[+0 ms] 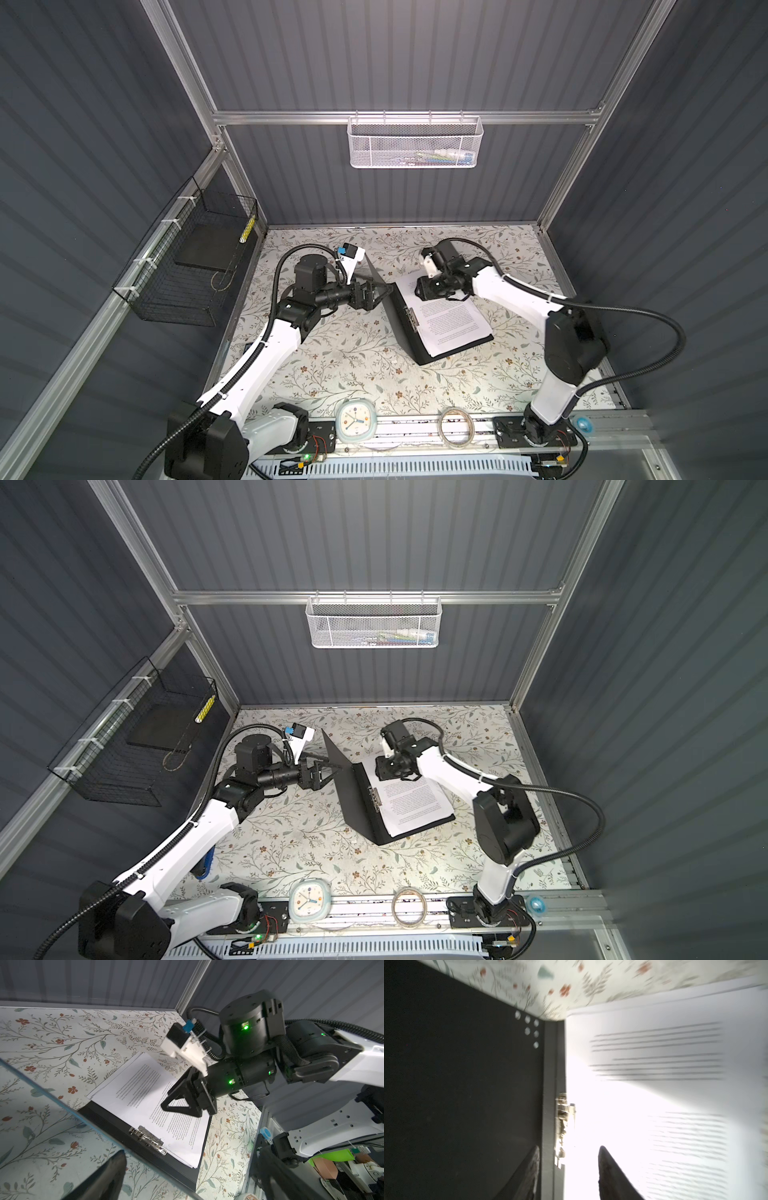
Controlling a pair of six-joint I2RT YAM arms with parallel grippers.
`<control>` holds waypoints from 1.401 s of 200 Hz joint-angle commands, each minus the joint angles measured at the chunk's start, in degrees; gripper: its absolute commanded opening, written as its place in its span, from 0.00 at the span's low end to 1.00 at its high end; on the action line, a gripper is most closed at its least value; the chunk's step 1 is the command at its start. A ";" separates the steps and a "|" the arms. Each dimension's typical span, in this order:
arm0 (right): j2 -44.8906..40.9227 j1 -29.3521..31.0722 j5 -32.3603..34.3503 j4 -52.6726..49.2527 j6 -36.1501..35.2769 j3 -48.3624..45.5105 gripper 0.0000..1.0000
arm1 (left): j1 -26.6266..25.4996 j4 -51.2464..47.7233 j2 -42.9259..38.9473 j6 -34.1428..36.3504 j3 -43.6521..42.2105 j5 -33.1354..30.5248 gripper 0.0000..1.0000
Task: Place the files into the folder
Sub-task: 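Swing the cover up over the papers with the left gripper while the right withdraws, then lay the turquoise cover down over the papers with the left gripper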
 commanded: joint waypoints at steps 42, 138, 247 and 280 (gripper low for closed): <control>-16.65 -14.68 -9.73 12.67 3.90 -22.15 0.50 | -6.52 0.89 7.40 1.86 5.81 -2.49 0.99; -40.78 -24.88 -11.78 7.51 3.43 -31.42 0.55 | -13.18 2.27 21.96 2.98 16.89 -7.82 0.99; -43.17 -24.89 -10.96 -3.76 1.10 -21.80 0.55 | -14.97 -1.73 32.84 3.17 24.76 -17.21 0.99; -44.66 -24.81 -10.96 -6.33 0.45 -19.21 0.55 | -15.86 -0.99 38.14 3.01 28.30 -16.94 0.99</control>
